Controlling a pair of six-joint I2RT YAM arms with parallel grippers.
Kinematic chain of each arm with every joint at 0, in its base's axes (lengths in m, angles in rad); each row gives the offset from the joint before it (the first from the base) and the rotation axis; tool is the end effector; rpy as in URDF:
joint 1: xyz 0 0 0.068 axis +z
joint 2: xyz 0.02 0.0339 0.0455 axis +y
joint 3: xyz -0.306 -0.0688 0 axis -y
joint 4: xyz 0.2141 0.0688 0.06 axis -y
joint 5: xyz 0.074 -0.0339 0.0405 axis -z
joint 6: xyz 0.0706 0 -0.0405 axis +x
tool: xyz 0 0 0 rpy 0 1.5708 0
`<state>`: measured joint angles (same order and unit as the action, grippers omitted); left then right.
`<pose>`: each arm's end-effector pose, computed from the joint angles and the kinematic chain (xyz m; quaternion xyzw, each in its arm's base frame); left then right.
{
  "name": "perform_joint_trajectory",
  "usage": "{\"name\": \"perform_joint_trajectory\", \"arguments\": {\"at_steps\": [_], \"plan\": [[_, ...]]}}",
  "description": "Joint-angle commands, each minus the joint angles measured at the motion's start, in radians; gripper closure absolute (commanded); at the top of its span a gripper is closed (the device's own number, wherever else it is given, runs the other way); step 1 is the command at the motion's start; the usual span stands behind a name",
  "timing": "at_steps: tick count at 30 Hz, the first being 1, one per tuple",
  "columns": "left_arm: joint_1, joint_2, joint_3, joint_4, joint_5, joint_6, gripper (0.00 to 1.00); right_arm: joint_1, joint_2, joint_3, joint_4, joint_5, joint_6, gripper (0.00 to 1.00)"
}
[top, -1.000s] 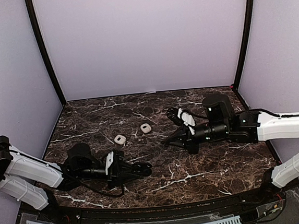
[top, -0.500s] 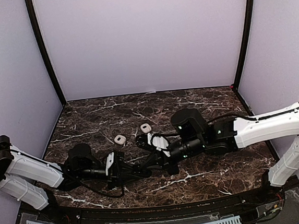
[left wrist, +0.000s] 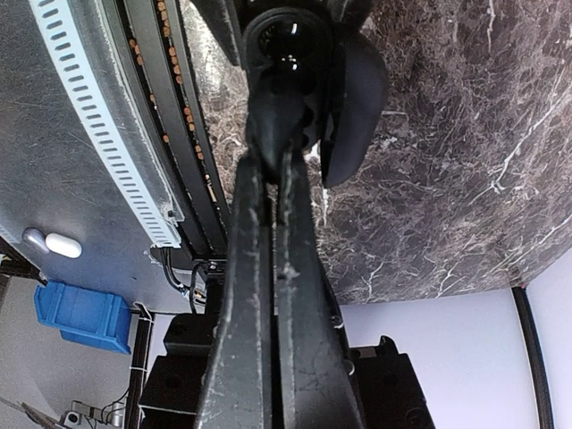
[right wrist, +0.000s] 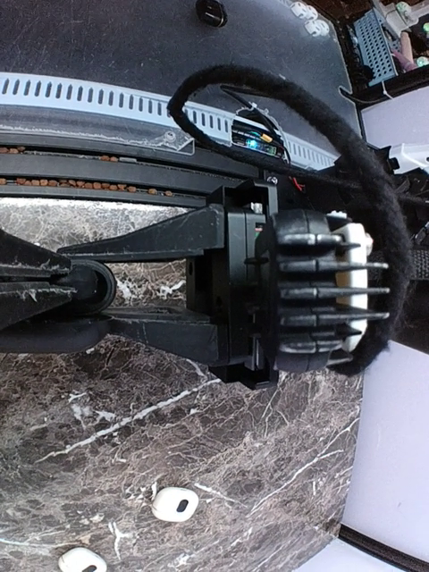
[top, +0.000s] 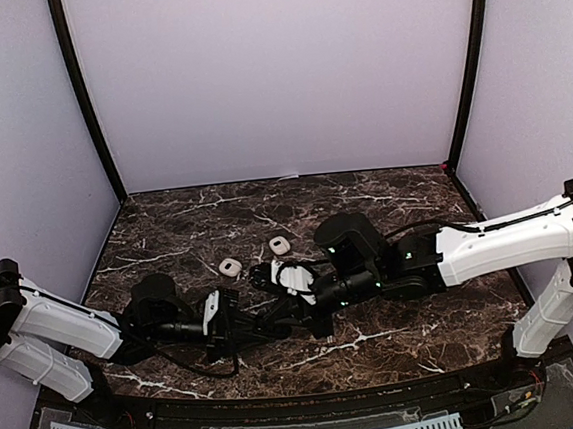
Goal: Insert the wireless bluetooth earbuds into the charging case
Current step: Insert the left earbud into the left side groove of the charging case.
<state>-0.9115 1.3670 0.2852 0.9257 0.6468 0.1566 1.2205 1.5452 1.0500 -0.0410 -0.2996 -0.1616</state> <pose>0.1136 -0.2161 0.2321 0.5446 0.5152 -0.4516 0.4837 0.1008 0.3365 0.2982 -0.6046 0.6152 0.3589 0.3565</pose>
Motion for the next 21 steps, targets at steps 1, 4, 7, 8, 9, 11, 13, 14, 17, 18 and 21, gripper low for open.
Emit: {"name": "perform_joint_trajectory", "arguments": {"at_steps": [1,4,7,8,9,11,13,14,17,18,21], "plan": [[0.005,-0.006,0.022,-0.001,0.011,0.001,0.81,0.011,0.021,0.034,0.023,0.03,-0.017,1.0],[0.005,-0.008,0.022,-0.003,0.011,0.001,0.81,0.01,0.029,0.04,0.019,0.037,-0.022,1.0],[0.005,-0.009,0.022,-0.002,0.011,0.001,0.81,0.011,0.037,0.047,0.014,0.05,-0.026,1.0],[0.005,-0.009,0.022,-0.002,0.011,0.001,0.81,0.011,0.038,0.049,0.014,0.052,-0.027,1.0],[0.005,-0.009,0.022,-0.002,0.011,0.003,0.81,0.01,0.042,0.051,0.012,0.053,-0.028,1.0],[0.005,-0.01,0.022,-0.004,0.011,0.001,0.81,0.012,0.045,0.055,0.009,0.058,-0.03,1.0],[0.005,-0.011,0.022,-0.005,0.01,0.001,0.81,0.012,0.047,0.06,0.007,0.06,-0.032,1.0],[0.005,-0.011,0.022,-0.005,0.011,0.001,0.81,0.012,0.047,0.061,0.005,0.061,-0.033,1.0],[0.005,-0.011,0.022,-0.007,0.008,0.001,0.81,0.012,0.047,0.07,-0.006,0.059,-0.038,1.0],[0.005,-0.011,0.022,-0.007,0.008,0.001,0.81,0.013,0.047,0.073,-0.011,0.059,-0.038,1.0],[0.005,-0.011,0.023,-0.008,0.008,0.001,0.81,0.016,0.082,0.08,-0.028,0.057,-0.044,1.0]]}}
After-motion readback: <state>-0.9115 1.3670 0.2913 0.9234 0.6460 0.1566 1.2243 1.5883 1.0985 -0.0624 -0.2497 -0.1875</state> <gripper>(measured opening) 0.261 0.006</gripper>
